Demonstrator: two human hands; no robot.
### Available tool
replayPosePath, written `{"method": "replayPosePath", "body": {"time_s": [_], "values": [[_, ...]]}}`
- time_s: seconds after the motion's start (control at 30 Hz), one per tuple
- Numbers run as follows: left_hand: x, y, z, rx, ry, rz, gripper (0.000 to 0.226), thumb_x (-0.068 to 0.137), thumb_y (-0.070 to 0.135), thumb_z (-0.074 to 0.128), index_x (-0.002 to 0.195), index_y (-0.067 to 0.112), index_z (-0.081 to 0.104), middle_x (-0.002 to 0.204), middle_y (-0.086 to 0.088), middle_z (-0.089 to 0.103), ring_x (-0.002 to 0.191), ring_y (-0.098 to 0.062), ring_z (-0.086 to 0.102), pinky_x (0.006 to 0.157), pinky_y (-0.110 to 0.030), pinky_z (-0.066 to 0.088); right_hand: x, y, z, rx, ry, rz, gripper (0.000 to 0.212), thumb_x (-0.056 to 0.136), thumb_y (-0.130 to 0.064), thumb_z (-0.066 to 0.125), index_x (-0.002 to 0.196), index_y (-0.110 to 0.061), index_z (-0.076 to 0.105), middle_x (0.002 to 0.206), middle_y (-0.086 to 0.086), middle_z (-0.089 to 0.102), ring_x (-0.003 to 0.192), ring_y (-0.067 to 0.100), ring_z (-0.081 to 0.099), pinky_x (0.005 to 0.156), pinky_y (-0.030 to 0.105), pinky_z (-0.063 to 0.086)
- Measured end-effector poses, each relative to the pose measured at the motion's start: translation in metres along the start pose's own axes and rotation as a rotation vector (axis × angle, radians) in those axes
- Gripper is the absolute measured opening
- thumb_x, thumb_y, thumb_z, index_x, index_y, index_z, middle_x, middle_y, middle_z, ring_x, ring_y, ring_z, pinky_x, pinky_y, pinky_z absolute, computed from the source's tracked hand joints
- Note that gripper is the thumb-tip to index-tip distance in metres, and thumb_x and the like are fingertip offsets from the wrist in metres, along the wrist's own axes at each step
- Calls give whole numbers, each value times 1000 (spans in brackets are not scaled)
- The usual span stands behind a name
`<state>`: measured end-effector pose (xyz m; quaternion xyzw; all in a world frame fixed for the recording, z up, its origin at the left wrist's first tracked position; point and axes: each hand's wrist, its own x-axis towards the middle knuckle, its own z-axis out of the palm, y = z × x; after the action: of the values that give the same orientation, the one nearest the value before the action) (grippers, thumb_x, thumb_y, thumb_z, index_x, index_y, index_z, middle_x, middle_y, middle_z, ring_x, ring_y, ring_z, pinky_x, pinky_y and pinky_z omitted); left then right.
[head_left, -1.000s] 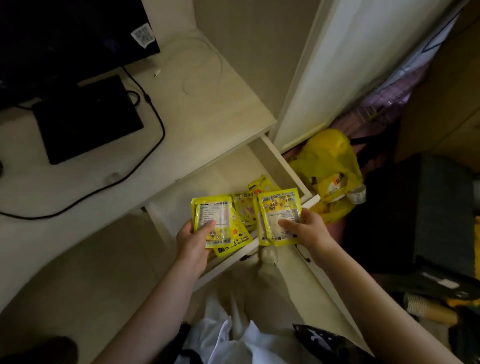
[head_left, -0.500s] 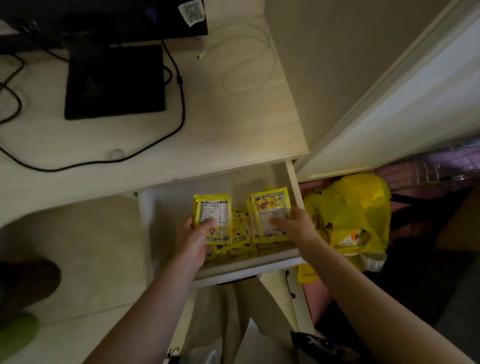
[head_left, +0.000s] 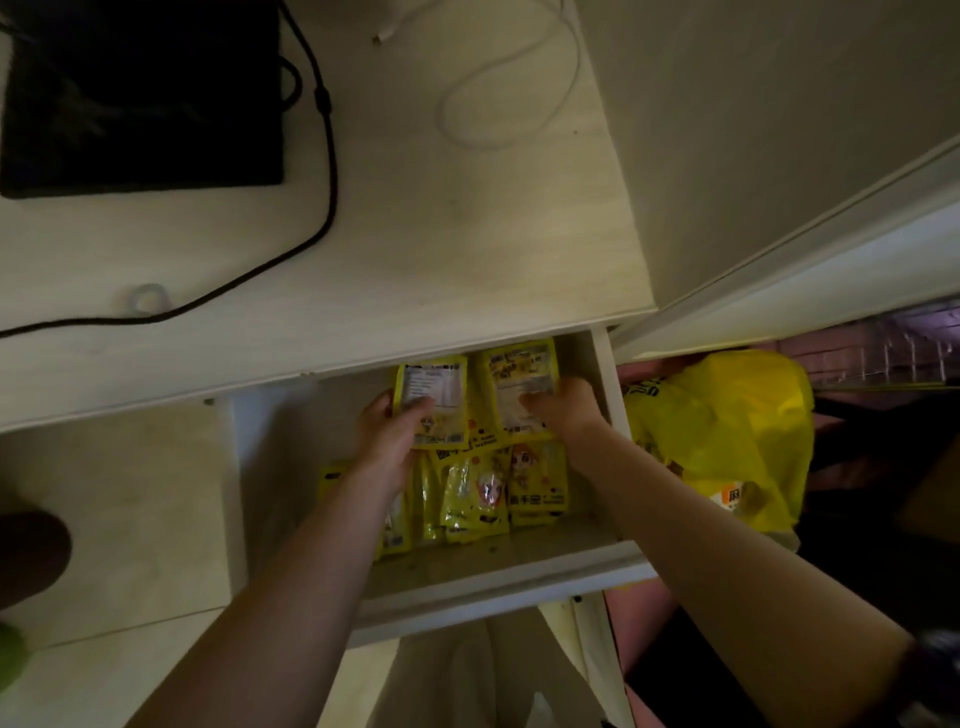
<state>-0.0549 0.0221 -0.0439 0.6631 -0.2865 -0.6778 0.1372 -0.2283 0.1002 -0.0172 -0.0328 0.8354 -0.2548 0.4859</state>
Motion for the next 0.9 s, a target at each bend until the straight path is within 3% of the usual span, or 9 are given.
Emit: {"method": "replayPosePath", "body": {"time_s": [0.13, 0.27, 0.37, 0.47, 0.57, 0.7, 0.83, 0.9], "values": [[25, -12, 3, 79, -18, -25, 22, 75, 14, 77, 94, 18, 69, 98, -15, 73, 93, -38, 69, 80, -62, 53, 21, 7, 4, -67, -16, 14, 40, 86, -12, 65, 123, 1, 58, 119, 20, 63, 112, 34, 60, 89, 36, 48], [39, -23, 1, 237, 45, 27, 55, 65, 33, 80, 113, 16, 57, 104, -10, 70, 89, -32, 69, 80, -57, 55, 32, 16, 7, -111, -20, 42, 42, 86, -13, 64, 126, -2, 55, 123, 20, 61, 115, 34, 57, 99, 42, 47], [35, -18, 0, 418, 129, 89, 45, 84, 28, 69, 118, 5, 49, 106, -9, 61, 92, -27, 62, 84, -44, 54, 31, 19, 8, -178, -17, 17, 35, 88, -7, 58, 123, -3, 57, 121, 20, 61, 114, 34, 57, 94, 38, 47], [38, -17, -3, 573, 136, 165, 42, 87, 29, 65, 116, 1, 55, 114, -16, 61, 102, -33, 62, 86, -41, 52, 27, 19, 8, -267, -19, -10, 31, 89, -4, 52, 119, -4, 57, 118, 18, 61, 111, 32, 58, 92, 35, 48], [38, -17, -7, 669, 129, 202, 34, 87, 26, 65, 110, 2, 63, 108, -16, 67, 99, -32, 64, 82, -37, 49, 22, 21, 7, -318, -35, 2, 30, 88, -6, 52, 117, -3, 57, 117, 18, 62, 107, 32, 59, 93, 39, 51], [27, -18, -14, 699, 101, 196, 29, 84, 21, 69, 109, 7, 68, 105, -12, 70, 98, -30, 65, 83, -36, 50, 3, 20, 0, -348, -40, -25, 40, 90, -15, 56, 127, -2, 50, 127, 18, 57, 116, 33, 55, 94, 36, 45], [4, -14, -22, 649, 116, 189, 34, 82, 17, 70, 115, 7, 65, 112, -11, 68, 104, -29, 63, 92, -40, 51, -18, 19, -11, -447, -54, -11, 40, 96, -15, 46, 132, 1, 40, 135, 21, 49, 124, 36, 49, 102, 39, 41], [-10, -9, -26, 594, 143, 196, 32, 84, 9, 66, 115, 6, 64, 114, -14, 67, 106, -31, 62, 94, -42, 51, -27, 20, -17, -428, -62, -17, 43, 93, -18, 49, 132, -2, 40, 131, 19, 53, 117, 35, 54, 96, 40, 47]]}}
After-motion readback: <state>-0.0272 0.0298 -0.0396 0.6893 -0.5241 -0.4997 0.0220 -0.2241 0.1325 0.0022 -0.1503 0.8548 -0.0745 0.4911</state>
